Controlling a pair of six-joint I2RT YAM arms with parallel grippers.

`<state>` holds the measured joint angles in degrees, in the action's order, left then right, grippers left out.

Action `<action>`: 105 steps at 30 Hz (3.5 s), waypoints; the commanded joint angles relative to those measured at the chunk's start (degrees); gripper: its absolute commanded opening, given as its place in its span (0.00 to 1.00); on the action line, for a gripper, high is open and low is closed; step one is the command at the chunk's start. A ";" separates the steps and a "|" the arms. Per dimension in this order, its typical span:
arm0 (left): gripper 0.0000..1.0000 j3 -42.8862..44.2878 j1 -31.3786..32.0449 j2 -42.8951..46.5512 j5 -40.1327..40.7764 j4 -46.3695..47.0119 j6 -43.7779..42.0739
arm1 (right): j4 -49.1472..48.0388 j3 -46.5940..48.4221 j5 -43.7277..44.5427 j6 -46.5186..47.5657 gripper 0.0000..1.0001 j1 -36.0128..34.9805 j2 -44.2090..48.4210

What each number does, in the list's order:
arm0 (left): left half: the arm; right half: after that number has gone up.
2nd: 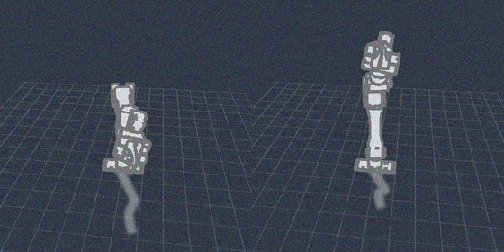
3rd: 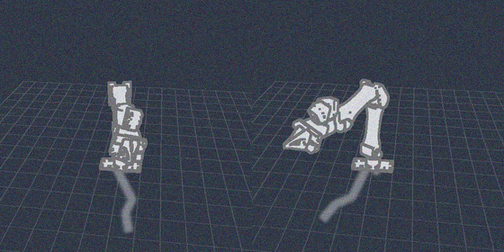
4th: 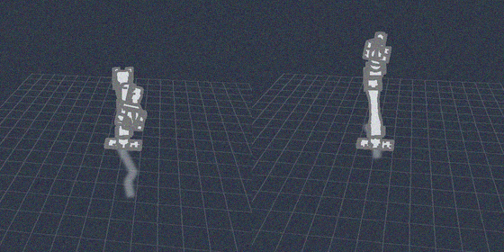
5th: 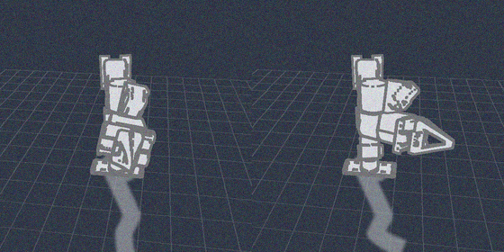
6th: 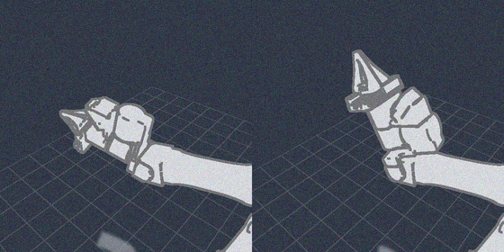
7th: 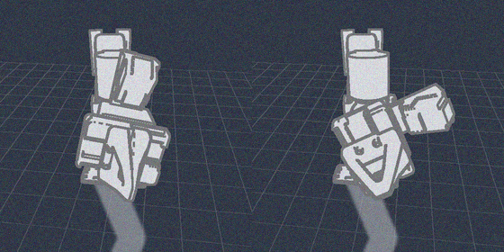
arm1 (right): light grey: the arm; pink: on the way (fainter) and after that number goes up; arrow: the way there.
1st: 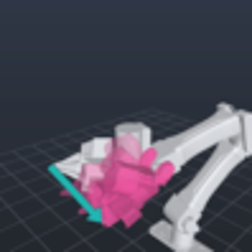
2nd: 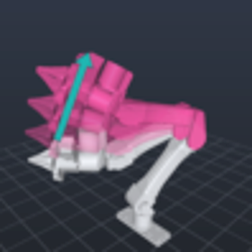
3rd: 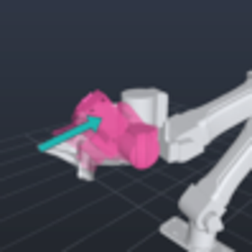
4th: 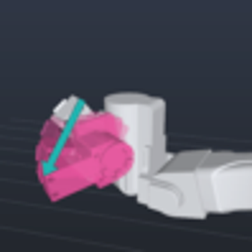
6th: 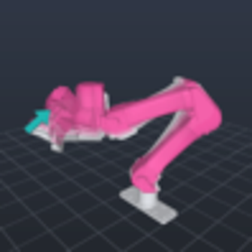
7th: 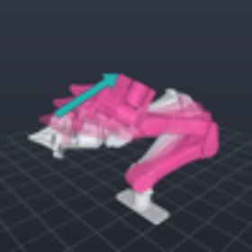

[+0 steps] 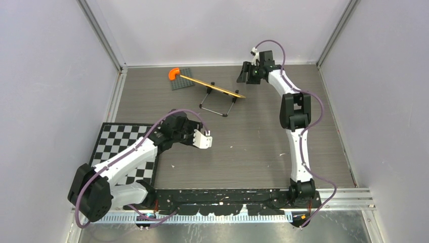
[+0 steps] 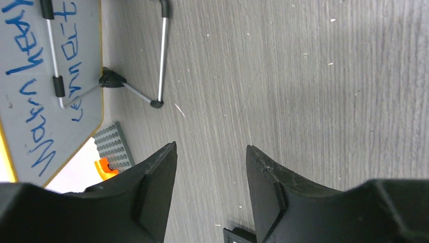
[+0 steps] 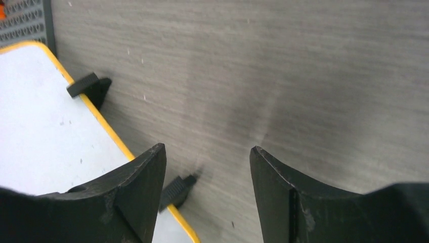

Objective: Write a sentence on the whiteboard
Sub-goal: Move the whiteboard to the center of the board.

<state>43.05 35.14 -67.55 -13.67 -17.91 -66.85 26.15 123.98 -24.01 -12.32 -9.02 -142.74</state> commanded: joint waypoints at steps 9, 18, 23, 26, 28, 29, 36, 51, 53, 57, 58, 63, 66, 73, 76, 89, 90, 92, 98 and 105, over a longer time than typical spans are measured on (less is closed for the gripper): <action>0.56 6.19 -0.28 2.63 5.04 -5.19 19.05 | -0.31 3.42 -2.39 1.56 0.52 -2.59 -3.49; 0.56 15.59 -8.27 5.53 3.40 -10.98 40.66 | 1.82 -9.55 -6.14 5.50 0.36 -3.36 3.49; 0.57 18.54 -11.33 6.76 3.01 -13.17 47.56 | 0.62 -20.46 -9.68 6.89 0.35 -4.21 10.51; 0.58 19.89 -12.94 6.90 2.88 -13.75 51.44 | 0.90 -26.40 -11.15 8.51 0.35 -6.06 14.24; 0.59 20.97 -14.48 6.61 2.01 -14.36 53.40 | 1.22 -29.97 -12.46 8.97 0.35 -7.54 16.44; 0.59 21.50 -15.34 6.45 1.65 -14.66 54.49 | 1.11 -31.93 -12.82 9.15 0.35 -8.39 17.56; 0.60 22.88 -20.69 5.25 -1.14 -14.65 59.53 | -3.56 -42.30 -14.37 8.25 0.37 -16.95 23.61; 0.63 23.67 -26.88 4.88 -5.97 -14.20 65.71 | -13.20 -48.04 4.37 25.23 0.47 -16.00 37.14; 0.64 23.66 -27.32 4.88 -6.02 -13.63 66.44 | -12.20 -45.50 4.58 27.14 0.49 -16.03 35.12; 0.65 24.11 -28.45 4.71 -6.11 -13.13 68.69 | -10.38 -40.90 3.27 29.26 0.52 -16.02 30.90; 0.65 24.33 -28.78 4.66 -6.27 -13.12 69.27 | -10.22 -40.25 2.31 29.88 0.52 -16.03 30.15; 0.67 25.51 -30.04 4.05 -7.46 -12.54 71.94 | -10.19 -37.88 0.82 31.05 0.52 -16.12 26.36; 0.67 25.66 -30.70 3.89 -7.88 -12.26 72.55 | -9.31 -36.53 1.41 31.90 0.52 -16.13 24.34; 0.67 24.31 -31.80 3.84 -8.22 -10.95 72.65 | -10.78 -37.22 1.18 32.02 0.48 -17.19 22.97; 0.67 24.43 -32.31 3.86 -8.33 -10.50 73.42 | -11.95 -37.91 1.40 31.71 0.45 -17.51 22.64; 0.68 22.65 -34.86 5.86 -9.96 -9.32 74.53 | -13.85 -43.05 3.08 30.69 0.02 -19.05 26.54; 0.68 22.26 -34.87 6.01 -10.20 -9.15 74.64 | -14.16 -44.43 3.69 29.93 0.01 -19.30 28.32; 0.68 21.51 -34.87 6.34 -10.69 -8.66 74.96 | -15.18 -48.04 4.68 28.30 0.00 -19.68 31.56; 0.68 19.64 -37.12 7.79 -11.63 -7.58 75.93 | -15.18 -59.63 6.04 27.07 0.00 -22.41 41.80; 0.70 18.59 -38.02 9.54 -11.80 -7.97 76.93 | -13.27 -70.75 13.38 22.89 0.00 -28.00 53.06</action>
<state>61.93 -2.07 -60.25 -24.10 -28.58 8.88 12.16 57.14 -13.91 14.35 -34.44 -97.25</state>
